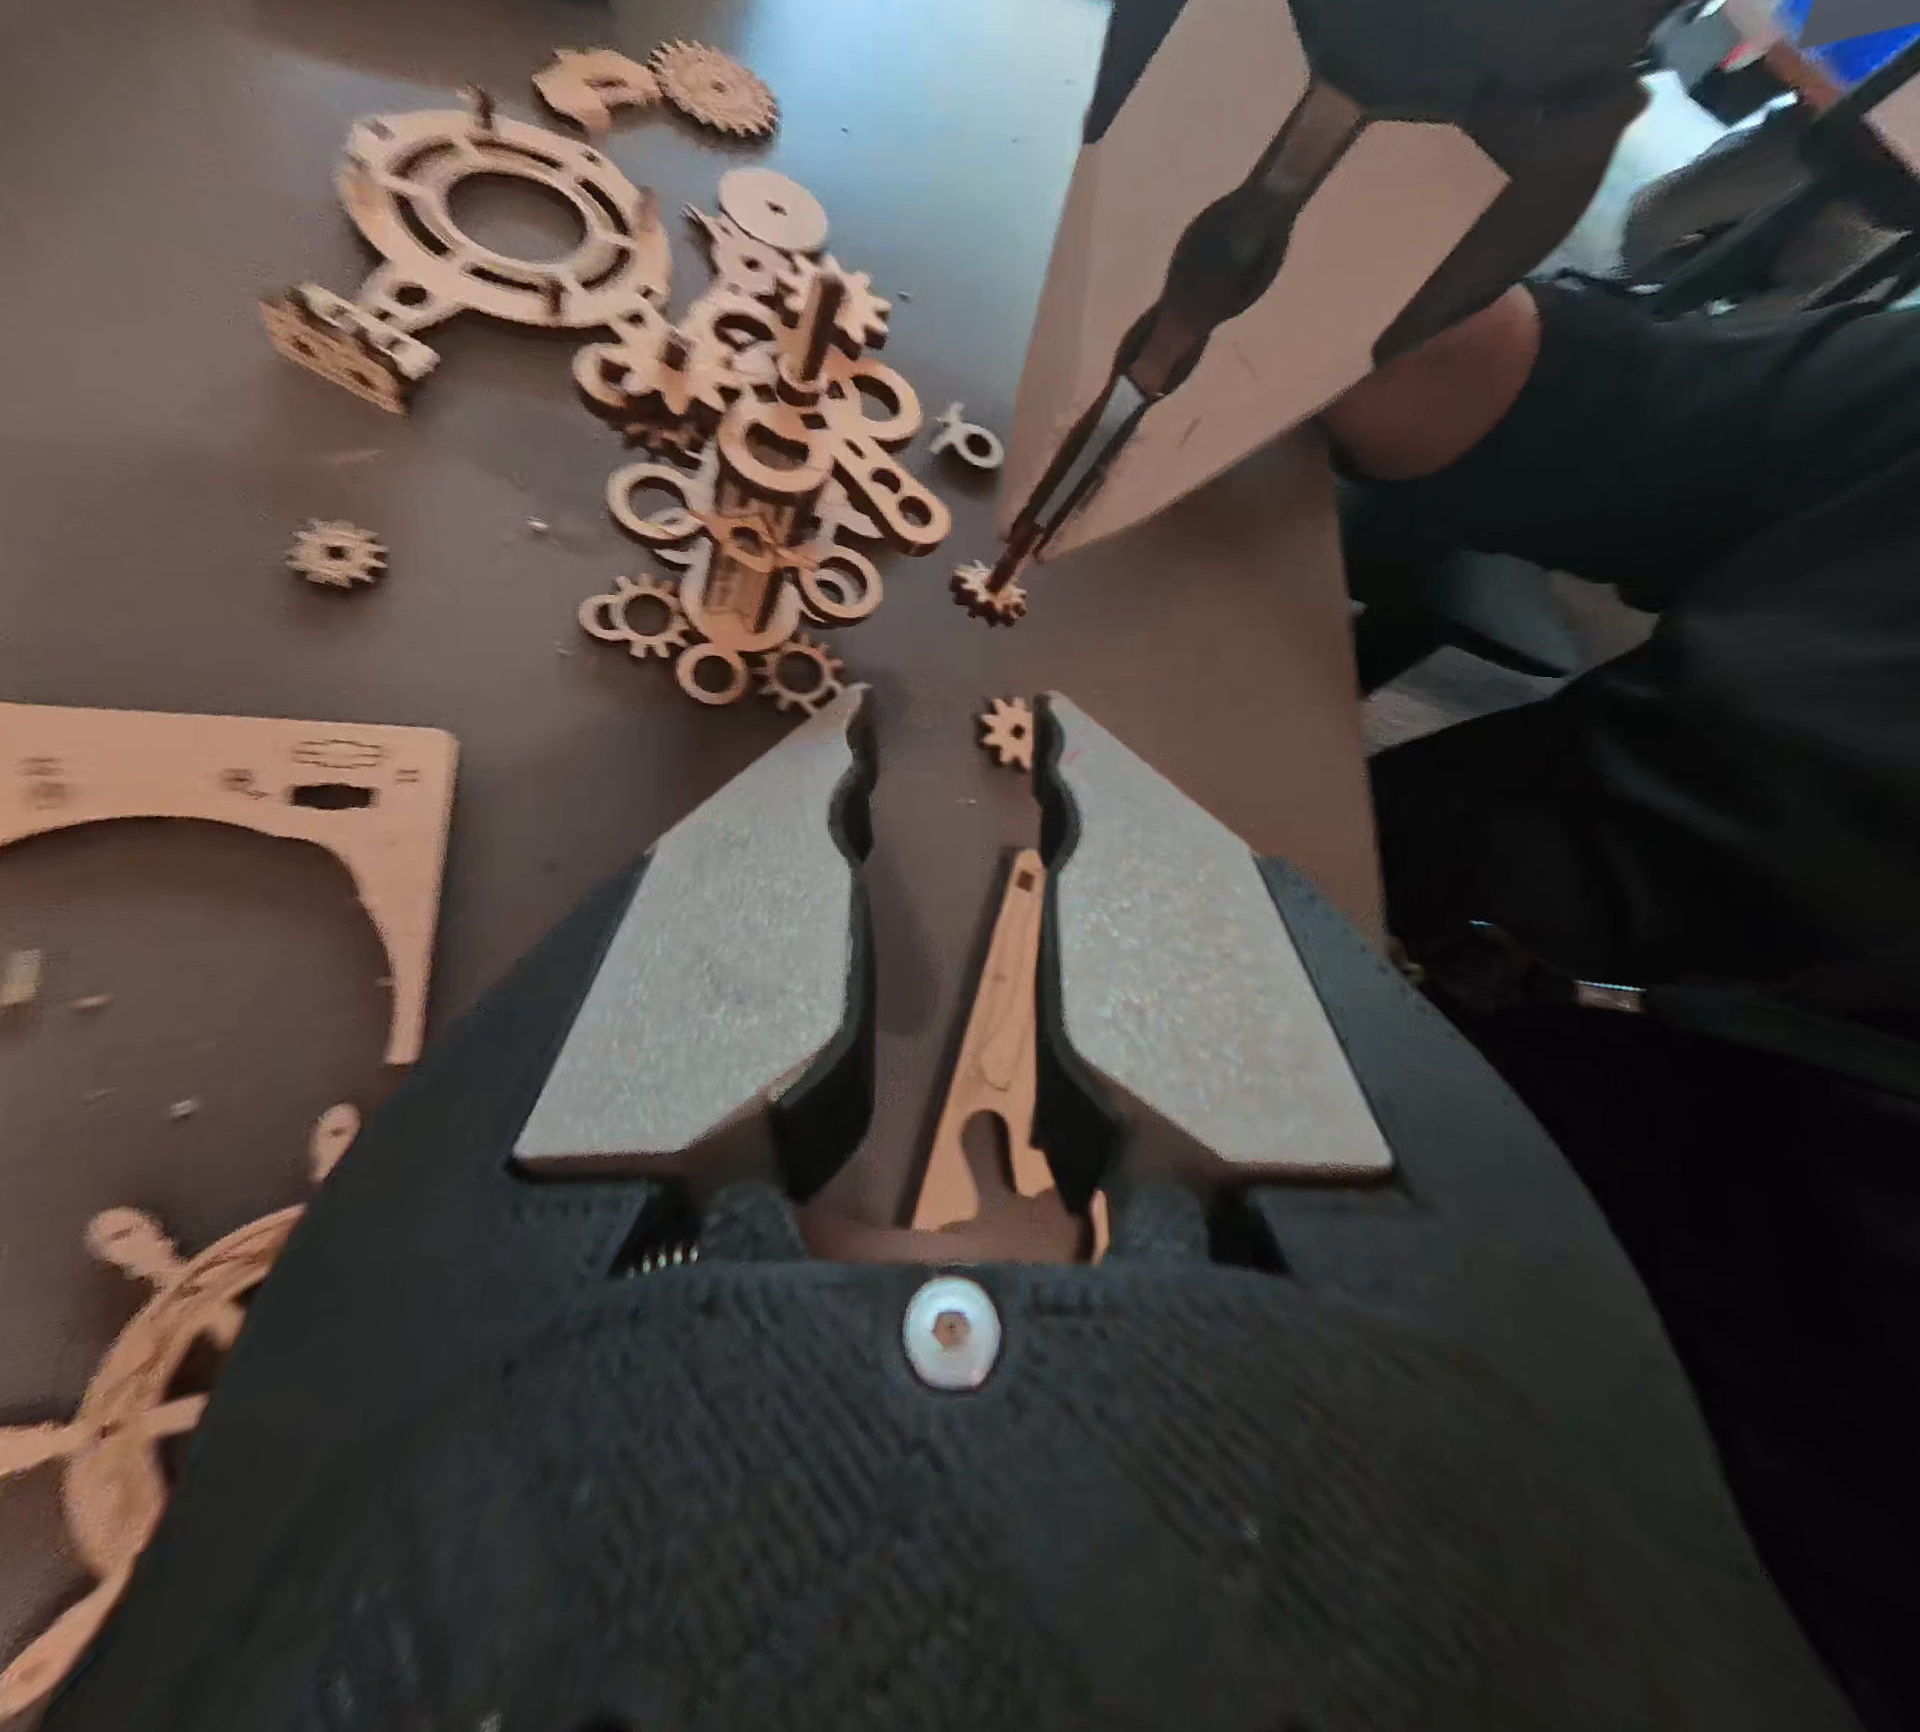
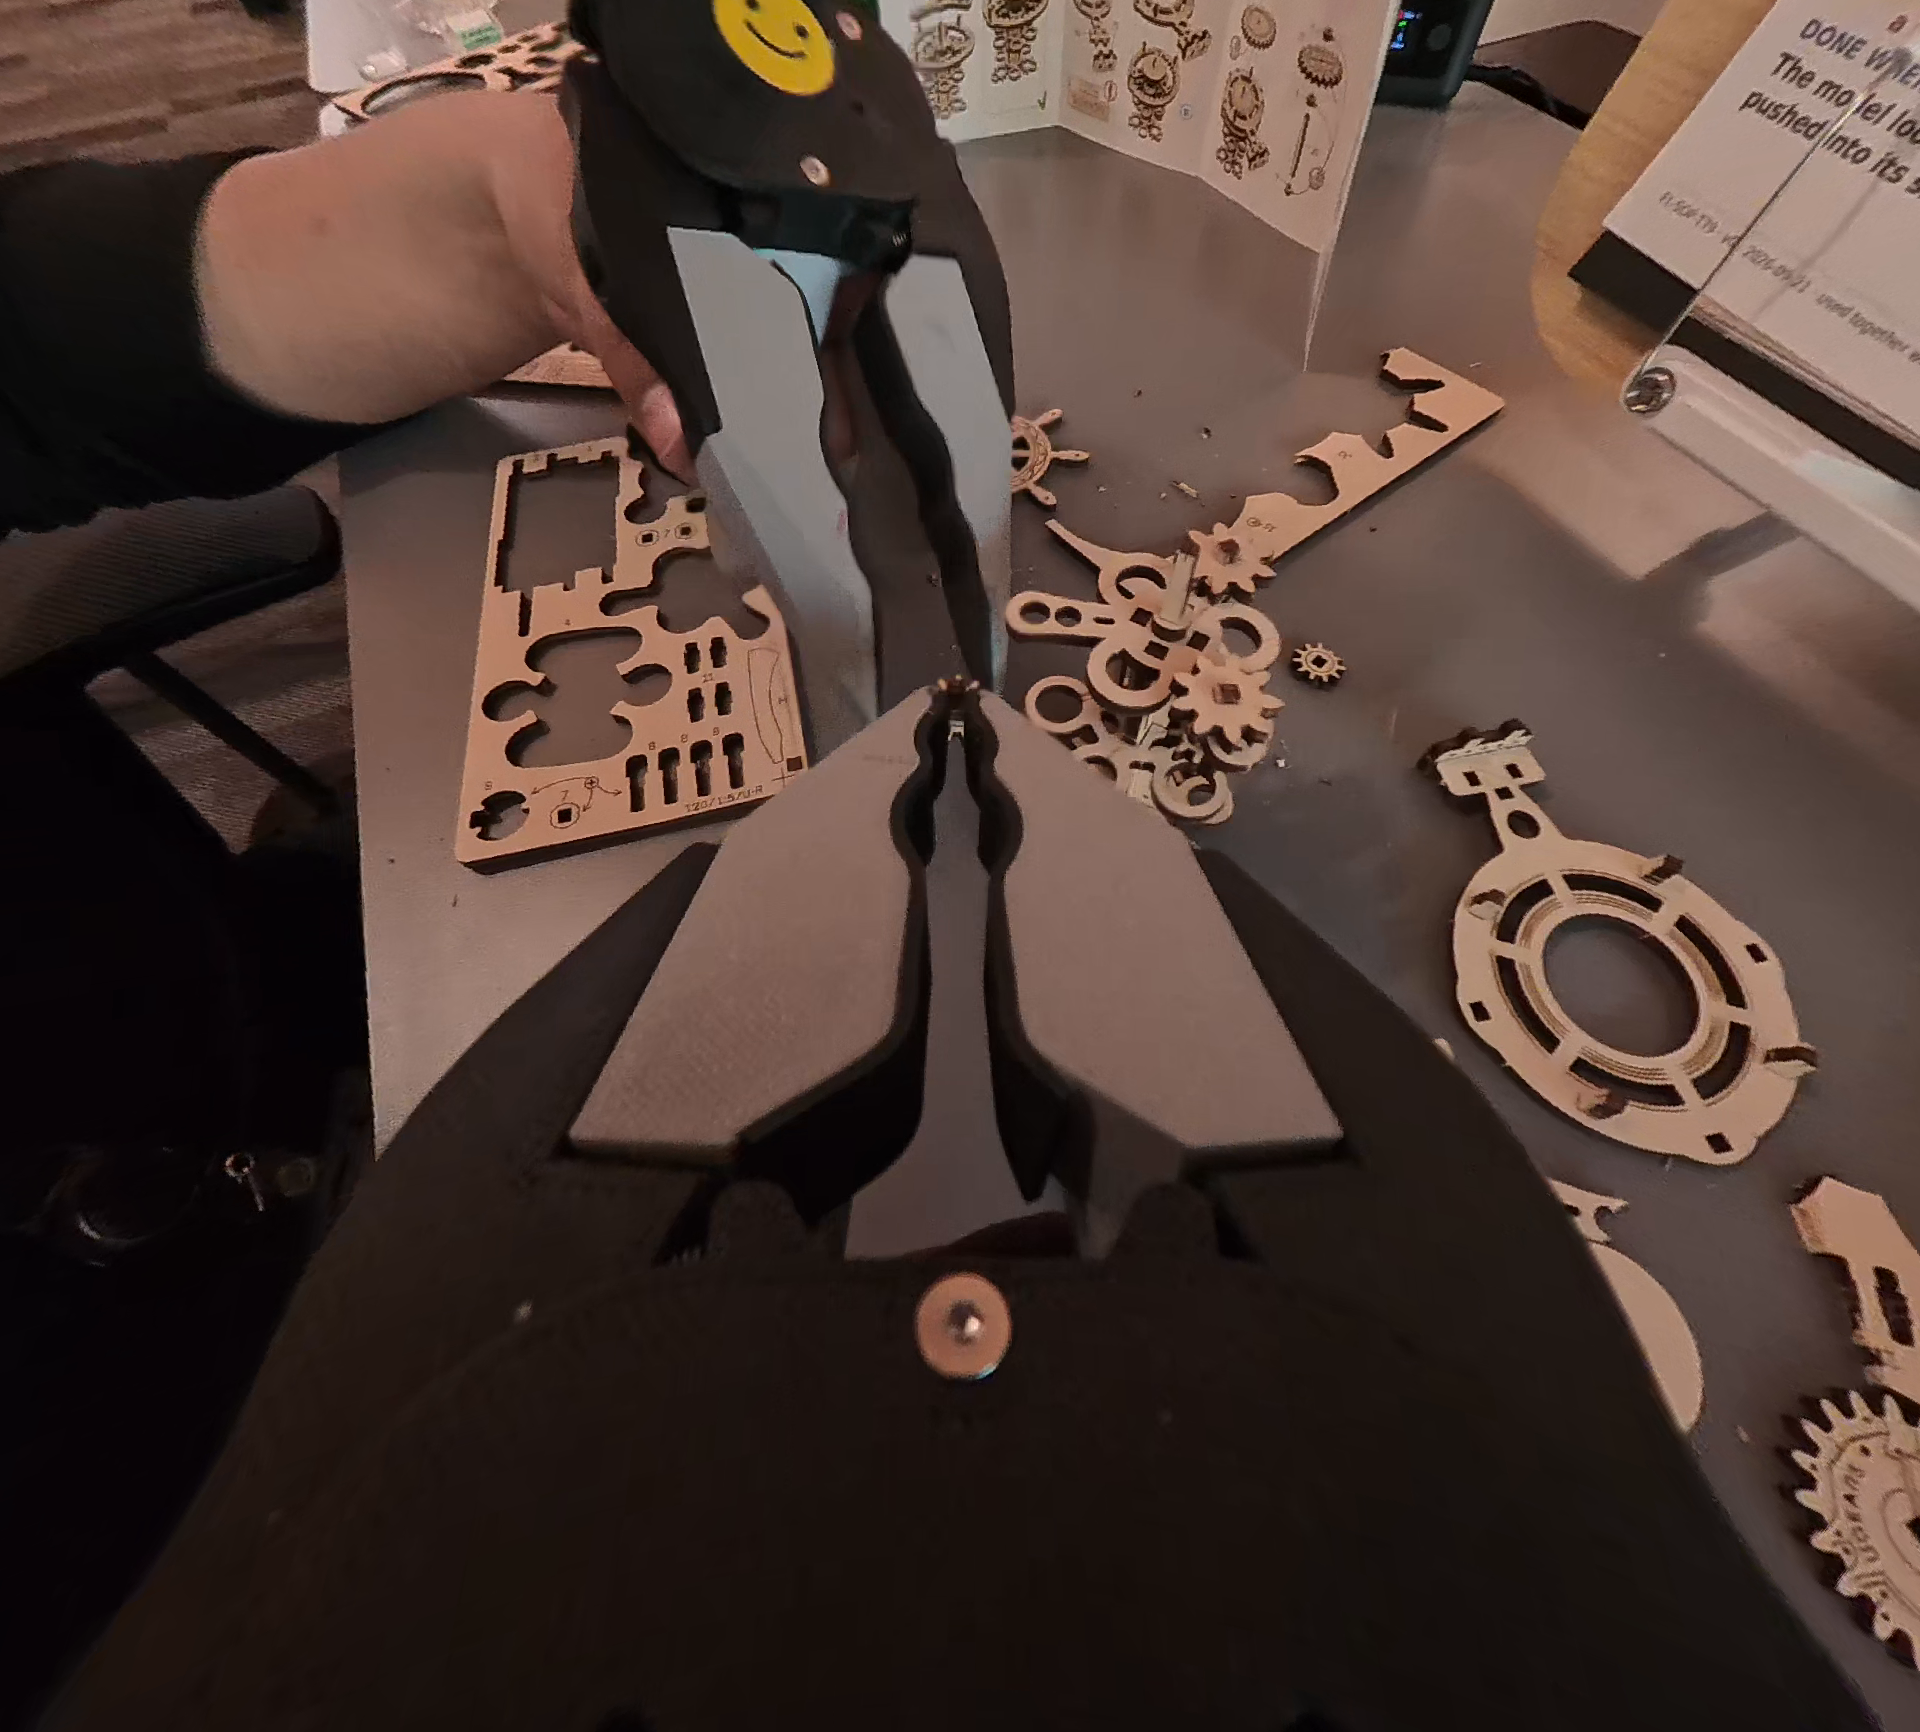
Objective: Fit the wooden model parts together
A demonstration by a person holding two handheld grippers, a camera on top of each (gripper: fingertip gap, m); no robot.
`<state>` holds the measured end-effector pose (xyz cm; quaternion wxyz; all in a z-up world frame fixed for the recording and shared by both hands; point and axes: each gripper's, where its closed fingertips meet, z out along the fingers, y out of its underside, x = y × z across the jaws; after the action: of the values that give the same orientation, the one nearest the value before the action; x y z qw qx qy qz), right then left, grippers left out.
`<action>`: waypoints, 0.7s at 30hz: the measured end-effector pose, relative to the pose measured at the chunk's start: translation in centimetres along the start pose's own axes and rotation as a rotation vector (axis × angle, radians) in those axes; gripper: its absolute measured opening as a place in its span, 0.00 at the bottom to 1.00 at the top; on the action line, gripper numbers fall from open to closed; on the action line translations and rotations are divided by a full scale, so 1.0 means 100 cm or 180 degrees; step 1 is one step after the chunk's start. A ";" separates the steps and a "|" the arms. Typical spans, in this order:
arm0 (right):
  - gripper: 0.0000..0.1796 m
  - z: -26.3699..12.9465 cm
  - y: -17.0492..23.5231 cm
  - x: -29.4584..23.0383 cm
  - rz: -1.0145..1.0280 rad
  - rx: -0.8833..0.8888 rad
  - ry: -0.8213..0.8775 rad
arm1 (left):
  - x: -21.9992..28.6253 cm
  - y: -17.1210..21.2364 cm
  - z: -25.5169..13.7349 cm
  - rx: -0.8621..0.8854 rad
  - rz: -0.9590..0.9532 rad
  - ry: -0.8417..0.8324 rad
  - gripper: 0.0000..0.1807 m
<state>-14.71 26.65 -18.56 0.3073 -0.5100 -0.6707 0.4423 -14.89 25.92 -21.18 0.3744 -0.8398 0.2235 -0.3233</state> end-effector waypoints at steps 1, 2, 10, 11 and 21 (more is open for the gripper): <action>0.00 0.000 -0.001 0.001 0.0001 0.0004 0.0020 | -0.003 -0.003 -0.003 0.0047 0.0135 -0.0113 0.14; 0.00 0.000 -0.001 0.001 0.0017 0.0003 0.0028 | -0.005 -0.005 -0.005 0.0065 0.0283 -0.0227 0.13; 0.00 0.005 0.002 0.005 0.0106 -0.0103 0.0188 | -0.003 -0.010 -0.001 0.0165 0.0582 -0.0452 0.12; 0.00 0.006 0.002 0.005 0.0139 -0.0103 0.0187 | -0.001 -0.012 0.000 0.0199 0.0617 -0.0452 0.11; 0.00 0.005 0.000 0.009 0.0491 -0.0030 0.0125 | -0.003 -0.021 0.000 0.0361 0.0951 -0.0819 0.06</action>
<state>-15.39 27.40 -18.82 0.2830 -0.5701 -0.6253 0.4515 -14.83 27.41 -19.61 0.4905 -0.8093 0.2773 -0.1663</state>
